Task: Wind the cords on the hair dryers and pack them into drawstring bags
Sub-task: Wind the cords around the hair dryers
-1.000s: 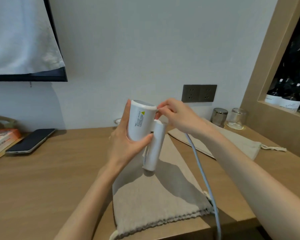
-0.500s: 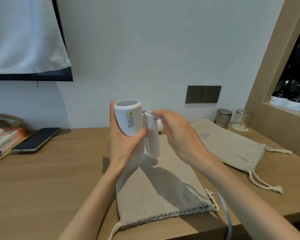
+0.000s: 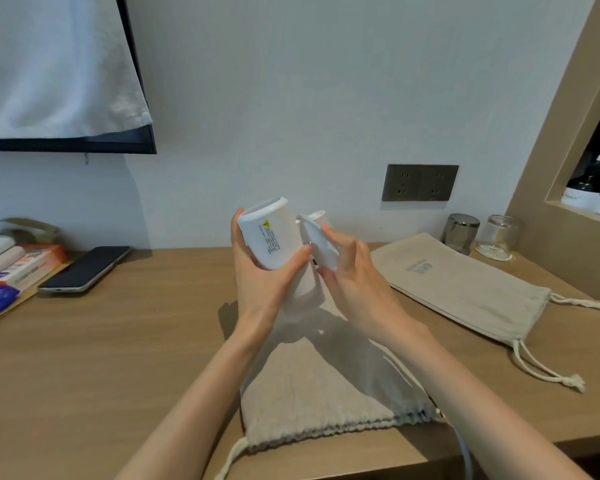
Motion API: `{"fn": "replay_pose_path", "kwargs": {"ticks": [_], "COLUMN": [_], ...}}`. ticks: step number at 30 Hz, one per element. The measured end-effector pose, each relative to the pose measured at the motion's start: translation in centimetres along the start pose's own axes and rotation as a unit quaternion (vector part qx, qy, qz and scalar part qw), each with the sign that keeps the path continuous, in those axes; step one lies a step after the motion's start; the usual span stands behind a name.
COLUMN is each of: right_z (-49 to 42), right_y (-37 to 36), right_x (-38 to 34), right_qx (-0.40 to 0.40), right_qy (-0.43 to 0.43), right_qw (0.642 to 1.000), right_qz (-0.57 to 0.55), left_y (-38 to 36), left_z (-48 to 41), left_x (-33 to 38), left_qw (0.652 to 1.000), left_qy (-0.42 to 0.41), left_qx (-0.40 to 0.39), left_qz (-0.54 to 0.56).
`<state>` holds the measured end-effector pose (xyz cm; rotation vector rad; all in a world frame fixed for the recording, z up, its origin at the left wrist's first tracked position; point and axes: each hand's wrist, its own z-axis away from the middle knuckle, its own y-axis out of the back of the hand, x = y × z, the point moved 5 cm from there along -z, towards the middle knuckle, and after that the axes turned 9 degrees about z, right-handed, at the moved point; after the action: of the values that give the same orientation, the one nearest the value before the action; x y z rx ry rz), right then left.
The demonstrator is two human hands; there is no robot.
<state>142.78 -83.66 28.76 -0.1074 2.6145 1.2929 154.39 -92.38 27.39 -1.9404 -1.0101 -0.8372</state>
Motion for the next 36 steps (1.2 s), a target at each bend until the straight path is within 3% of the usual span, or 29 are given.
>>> {"fn": "replay_pose_path", "kwargs": {"ticks": [4,7,12,16,18,20,23,27,32,36], "right_z": [0.2,-0.2,-1.2,-1.2,-1.1,-1.3,-1.3,-0.9,1.6,3.0], "right_y": [0.9,1.8,3.9,4.1,3.9,3.6,3.2,2.9,1.3,-0.6], "right_x": [0.0,0.0,1.1,1.5,1.5,1.9,2.2,1.8,1.6,0.8], "right_qx": [0.066,0.071,0.006,-0.072,-0.092,-0.103,-0.103,-0.053,0.009,0.007], "right_qy": [0.014,0.053,0.114,0.126,0.119,0.068,0.011,0.02,0.029,0.038], "right_qw": [0.997,0.992,0.972,0.962,0.959,0.969,0.978,0.978,0.994,0.997], "right_qz": [0.034,0.088,0.207,0.232,0.239,0.215,0.183,0.201,0.103,0.06], "left_y": [-0.5,-0.2,0.6,0.3,-0.3,-0.7,-1.1,-0.5,0.7,0.7], "left_z": [-0.1,-0.6,-1.7,-1.3,-0.3,0.6,1.0,0.9,0.5,0.8], "left_x": [0.0,-0.1,0.2,-0.5,-1.5,-2.4,-3.0,-3.4,-3.7,-4.7], "left_qw": [0.999,0.997,0.99,0.967,0.948,0.944,0.956,0.971,0.974,0.963], "left_qy": [0.012,0.044,0.117,0.157,0.217,0.264,0.262,0.229,0.224,0.27], "left_qx": [-0.032,-0.055,-0.072,-0.19,-0.224,-0.196,-0.13,-0.072,-0.015,-0.011], "left_qz": [-0.007,-0.009,0.041,-0.067,-0.059,-0.017,0.002,-0.014,-0.009,0.013]}}
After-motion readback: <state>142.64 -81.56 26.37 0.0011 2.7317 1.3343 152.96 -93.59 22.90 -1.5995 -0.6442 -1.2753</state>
